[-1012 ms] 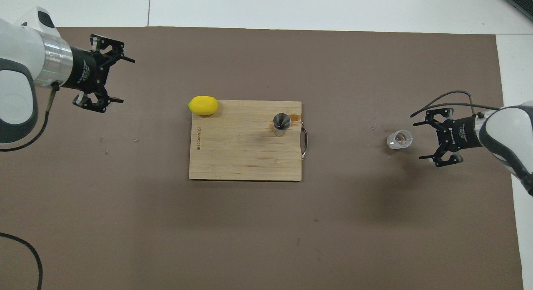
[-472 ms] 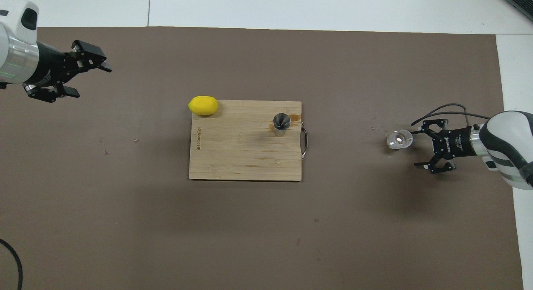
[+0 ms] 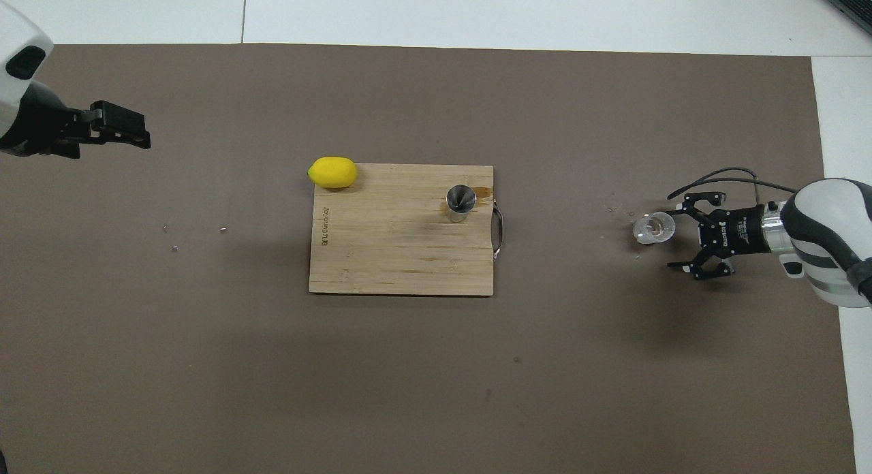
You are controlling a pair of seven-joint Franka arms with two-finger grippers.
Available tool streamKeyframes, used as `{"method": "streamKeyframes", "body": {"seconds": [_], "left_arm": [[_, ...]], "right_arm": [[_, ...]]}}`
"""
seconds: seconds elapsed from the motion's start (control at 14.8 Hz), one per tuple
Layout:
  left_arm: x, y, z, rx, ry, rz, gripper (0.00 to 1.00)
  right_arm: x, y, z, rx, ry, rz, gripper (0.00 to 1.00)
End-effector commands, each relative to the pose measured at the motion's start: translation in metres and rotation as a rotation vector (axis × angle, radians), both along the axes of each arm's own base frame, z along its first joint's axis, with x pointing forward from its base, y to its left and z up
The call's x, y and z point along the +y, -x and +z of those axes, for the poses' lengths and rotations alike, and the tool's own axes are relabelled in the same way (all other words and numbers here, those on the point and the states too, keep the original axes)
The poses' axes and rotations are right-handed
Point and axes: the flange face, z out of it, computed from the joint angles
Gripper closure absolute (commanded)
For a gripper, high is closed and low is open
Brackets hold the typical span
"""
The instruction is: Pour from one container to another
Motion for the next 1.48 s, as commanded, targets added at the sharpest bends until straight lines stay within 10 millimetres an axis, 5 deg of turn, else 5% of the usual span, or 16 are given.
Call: {"method": "streamKeyframes", "body": {"seconds": [0.0, 0.2, 0.4, 0.54, 0.67, 1.08, 1.42], "left_arm": [[0.006, 0.025, 0.009, 0.011, -0.040, -0.098, 0.00], [0.009, 0.034, 0.014, 0.068, -0.044, -0.148, 0.00], [0.008, 0.062, 0.046, 0.098, -0.045, -0.145, 0.00], [0.005, 0.071, 0.033, 0.121, -0.047, -0.143, 0.00], [0.023, 0.068, 0.038, 0.113, -0.037, -0.110, 0.00], [0.006, 0.065, 0.048, 0.121, -0.050, -0.144, 0.00], [0.014, 0.070, 0.055, 0.170, -0.048, -0.135, 0.00]], "right_arm": [[0.007, -0.006, -0.002, -0.033, -0.022, -0.017, 0.00], [0.013, -0.007, -0.003, -0.038, -0.034, -0.031, 0.00], [0.014, -0.008, -0.003, -0.039, -0.037, -0.033, 0.05], [0.015, -0.008, -0.003, -0.033, -0.041, -0.045, 0.05], [0.014, -0.009, -0.003, -0.037, -0.057, -0.068, 0.05], [0.015, -0.009, -0.004, -0.043, -0.058, -0.084, 0.05], [0.027, -0.010, -0.006, -0.051, -0.066, -0.089, 0.05]]}}
